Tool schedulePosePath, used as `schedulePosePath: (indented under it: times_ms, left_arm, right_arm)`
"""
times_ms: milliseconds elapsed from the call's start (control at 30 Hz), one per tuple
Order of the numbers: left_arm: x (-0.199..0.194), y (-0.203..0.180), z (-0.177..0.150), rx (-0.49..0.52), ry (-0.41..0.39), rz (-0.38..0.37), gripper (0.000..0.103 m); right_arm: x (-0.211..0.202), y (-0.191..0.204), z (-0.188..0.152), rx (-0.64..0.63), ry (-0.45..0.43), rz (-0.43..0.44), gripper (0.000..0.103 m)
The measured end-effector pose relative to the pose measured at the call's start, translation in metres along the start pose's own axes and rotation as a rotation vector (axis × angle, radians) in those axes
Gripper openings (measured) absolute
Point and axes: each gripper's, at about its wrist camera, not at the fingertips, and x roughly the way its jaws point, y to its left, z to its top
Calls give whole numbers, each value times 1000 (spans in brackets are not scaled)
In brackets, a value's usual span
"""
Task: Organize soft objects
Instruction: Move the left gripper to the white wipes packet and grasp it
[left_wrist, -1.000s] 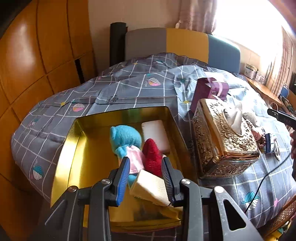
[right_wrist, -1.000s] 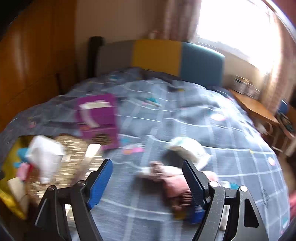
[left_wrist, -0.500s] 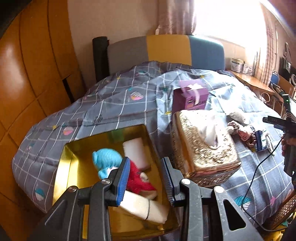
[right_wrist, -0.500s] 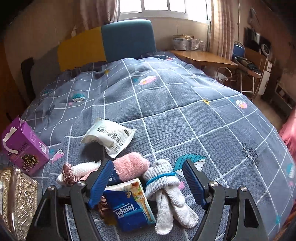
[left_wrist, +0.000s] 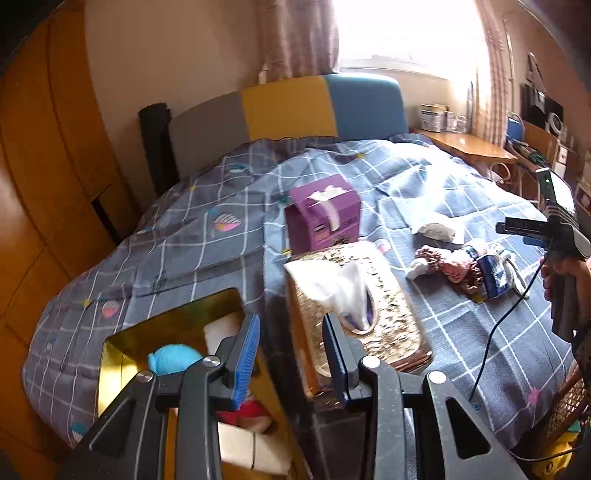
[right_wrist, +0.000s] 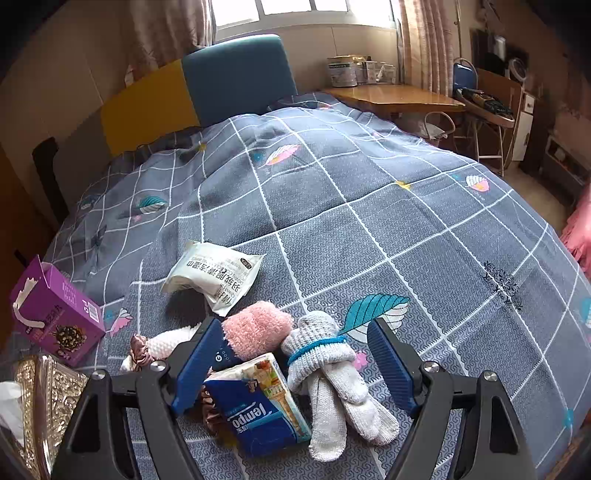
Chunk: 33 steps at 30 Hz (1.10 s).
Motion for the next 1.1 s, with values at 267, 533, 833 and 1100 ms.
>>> schedulePosePath:
  times_ms: [267, 533, 833, 1100]
  left_arm:
    - [12, -32, 31, 39, 24, -115, 35]
    - [35, -95, 93, 48, 105, -342, 35]
    - [140, -168, 143, -209, 366, -553, 36]
    - [250, -206, 144, -412, 602, -544, 40]
  right_arm:
    - [0, -14, 3, 77, 11, -9, 82]
    - [0, -37, 5, 203, 31, 14, 82]
    - [-1, -49, 5, 292, 53, 80, 82]
    - [-10, -54, 8, 337, 28, 149, 85]
